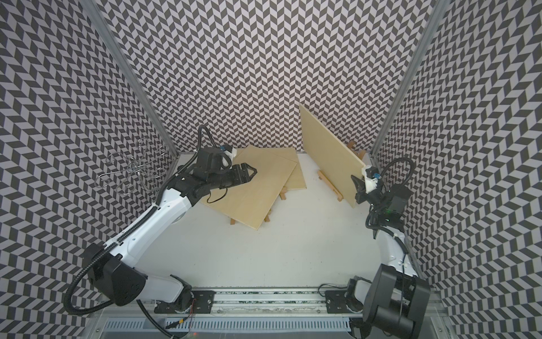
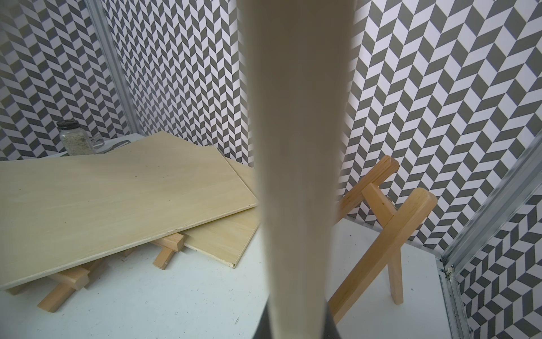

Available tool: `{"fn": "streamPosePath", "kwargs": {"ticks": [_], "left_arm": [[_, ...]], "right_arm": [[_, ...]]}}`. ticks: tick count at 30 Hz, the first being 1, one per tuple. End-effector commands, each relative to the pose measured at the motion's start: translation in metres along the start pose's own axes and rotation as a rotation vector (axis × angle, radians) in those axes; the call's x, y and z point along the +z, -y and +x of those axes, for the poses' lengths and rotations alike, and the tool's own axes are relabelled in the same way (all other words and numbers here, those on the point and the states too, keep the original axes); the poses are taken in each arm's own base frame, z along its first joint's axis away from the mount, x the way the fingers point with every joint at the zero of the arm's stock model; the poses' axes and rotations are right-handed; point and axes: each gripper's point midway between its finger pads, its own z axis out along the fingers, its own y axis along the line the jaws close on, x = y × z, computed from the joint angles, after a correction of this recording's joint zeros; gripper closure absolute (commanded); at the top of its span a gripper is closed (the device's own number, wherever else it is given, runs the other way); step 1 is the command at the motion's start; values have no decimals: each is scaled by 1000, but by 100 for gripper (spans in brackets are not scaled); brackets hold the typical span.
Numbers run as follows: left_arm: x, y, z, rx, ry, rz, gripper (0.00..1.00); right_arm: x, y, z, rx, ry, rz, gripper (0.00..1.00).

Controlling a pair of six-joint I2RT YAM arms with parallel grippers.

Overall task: Assemble the easel
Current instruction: Place the drawing board on the easel.

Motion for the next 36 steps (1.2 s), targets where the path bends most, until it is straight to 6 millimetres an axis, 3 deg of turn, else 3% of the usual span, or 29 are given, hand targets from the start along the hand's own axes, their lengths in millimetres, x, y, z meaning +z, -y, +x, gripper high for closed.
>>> {"fn": "streamPosePath", "kwargs": {"ticks": [1, 12, 20, 28, 36], "left_arm": [[-8, 10, -12, 18, 44, 42, 20], [-14, 13, -9, 14, 53, 63, 20], [-17, 12, -6, 14, 56, 63, 20], [-20, 11, -5, 13, 66, 64, 20], [-22, 14, -7, 12, 76, 80, 20]], "right_arm": [[0, 2, 39, 117, -87, 13, 100], [-3, 12, 70, 257, -169, 94, 100], [-21, 36, 70, 310, -160, 222, 99], [-25, 28, 81, 354, -182, 220, 98], [-30, 35, 88, 368, -188, 287, 84]]}}
